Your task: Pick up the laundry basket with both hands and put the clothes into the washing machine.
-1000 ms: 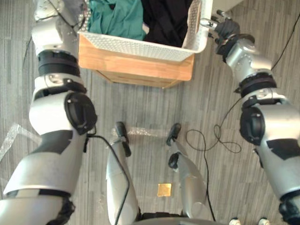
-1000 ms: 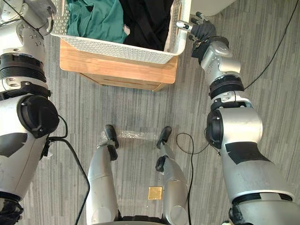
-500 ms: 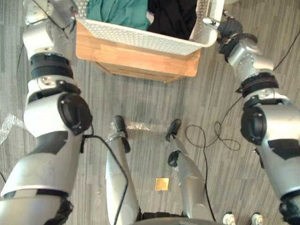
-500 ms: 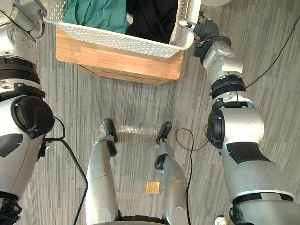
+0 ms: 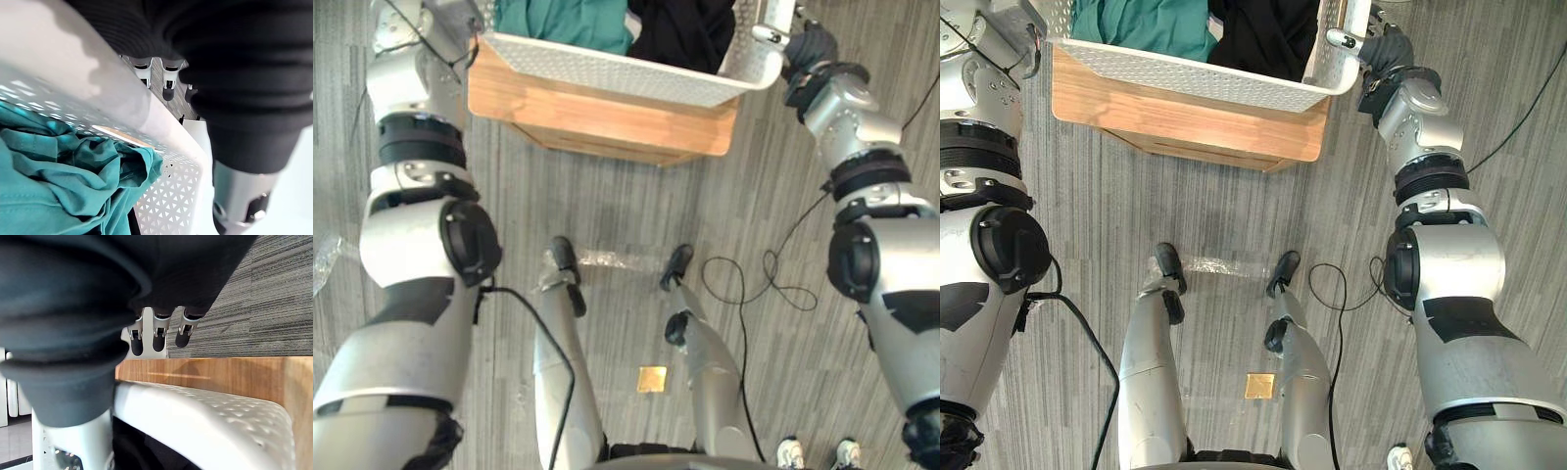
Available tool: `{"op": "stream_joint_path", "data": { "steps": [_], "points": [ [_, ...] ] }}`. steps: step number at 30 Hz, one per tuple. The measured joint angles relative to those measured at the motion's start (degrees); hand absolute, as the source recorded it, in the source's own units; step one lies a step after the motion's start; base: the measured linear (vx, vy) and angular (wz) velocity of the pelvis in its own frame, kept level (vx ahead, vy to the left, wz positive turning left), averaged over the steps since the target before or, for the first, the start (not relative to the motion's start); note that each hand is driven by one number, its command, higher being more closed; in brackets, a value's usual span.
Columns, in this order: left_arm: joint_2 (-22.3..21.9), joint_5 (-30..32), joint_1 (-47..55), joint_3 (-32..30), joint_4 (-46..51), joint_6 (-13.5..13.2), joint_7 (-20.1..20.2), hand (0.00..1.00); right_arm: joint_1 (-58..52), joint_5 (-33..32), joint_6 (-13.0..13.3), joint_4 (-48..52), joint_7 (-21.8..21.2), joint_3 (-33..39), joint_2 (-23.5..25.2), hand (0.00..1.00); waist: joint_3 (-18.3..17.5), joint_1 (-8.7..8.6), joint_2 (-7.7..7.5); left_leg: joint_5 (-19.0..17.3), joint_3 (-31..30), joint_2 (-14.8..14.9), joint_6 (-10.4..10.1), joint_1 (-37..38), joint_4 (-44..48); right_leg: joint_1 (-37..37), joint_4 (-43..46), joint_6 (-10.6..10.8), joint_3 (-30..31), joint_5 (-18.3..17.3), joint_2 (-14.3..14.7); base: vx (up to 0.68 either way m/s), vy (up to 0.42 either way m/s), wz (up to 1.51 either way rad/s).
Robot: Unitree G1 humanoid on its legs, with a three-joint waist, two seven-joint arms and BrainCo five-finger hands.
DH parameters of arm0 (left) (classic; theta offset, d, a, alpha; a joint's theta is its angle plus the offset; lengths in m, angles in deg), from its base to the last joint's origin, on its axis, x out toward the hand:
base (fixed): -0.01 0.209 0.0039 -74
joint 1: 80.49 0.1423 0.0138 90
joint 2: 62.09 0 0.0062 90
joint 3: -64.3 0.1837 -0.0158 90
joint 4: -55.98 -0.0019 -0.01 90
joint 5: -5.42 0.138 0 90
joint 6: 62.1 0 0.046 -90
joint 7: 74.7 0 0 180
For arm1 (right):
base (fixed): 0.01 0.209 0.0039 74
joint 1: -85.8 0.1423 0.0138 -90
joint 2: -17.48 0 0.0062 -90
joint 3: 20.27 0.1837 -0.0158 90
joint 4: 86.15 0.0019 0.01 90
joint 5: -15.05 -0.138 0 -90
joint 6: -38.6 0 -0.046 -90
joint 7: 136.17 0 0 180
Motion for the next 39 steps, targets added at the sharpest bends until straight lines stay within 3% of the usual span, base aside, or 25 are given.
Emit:
{"op": "stream_joint_path", "data": {
  "steps": [10, 18, 25, 30, 39],
  "points": [
    [3.5, 13.6, -0.1, 12.8, -0.4, -0.1, 5.0, 0.0, 0.4, 0.6, 0.8, -0.3, -1.1, -5.8, -2.0, 0.0, 0.0, 0.11, 0.0, 0.0, 1.2, 0.0, 0.0, 0.0, 0.0, -1.6, 1.1, 0.0, 0.7, 0.0, -0.6, 0.01, -0.001, -0.02],
    [5.5, 15.7, -0.8, 18.0, -1.9, -1.3, 6.1, 0.0, 0.8, 0.6, 0.8, -0.4, -4.8, -8.2, -3.9, 0.0, 0.0, 0.04, 0.01, 0.0, 1.6, 0.1, 0.0, -1.3, 0.7, -3.3, 2.0, 0.0, 1.2, 0.0, -0.9, 0.01, -0.002, -0.04],
    [5.7, 15.8, -0.8, 18.5, -2.2, -1.3, 6.1, 0.0, 1.3, 1.4, 0.3, -0.8, -6.2, -10.8, -4.2, 0.0, 0.0, -0.04, 0.03, 0.0, 1.8, 0.1, 0.0, -1.3, 0.8, -3.6, 2.1, 0.0, 1.4, 0.0, -1.0, 0.0, 0.0, 0.0],
    [5.5, 15.9, -0.8, 18.4, -2.2, -1.3, 6.1, 0.0, 3.3, 5.1, -0.3, -2.1, -7.8, -12.6, -4.6, 0.0, 0.0, -0.1, 0.07, 0.0, 1.9, 0.1, 0.0, -1.3, 0.8, -3.6, 2.1, -0.1, 1.4, 0.0, -1.1, 0.0, 0.0, 0.0],
    [4.2, 16.9, -1.4, 17.3, -2.2, -0.4, 6.1, 0.0, 6.3, 18.6, -2.0, -2.4, -9.6, -13.1, -4.5, 0.0, 0.0, 0.09, 0.13, 0.0, 1.9, -0.1, 0.1, -1.3, 0.8, -3.6, 2.2, -0.1, 1.4, 0.1, -1.2, 0.0, 0.0, 0.0]
  ]
}}
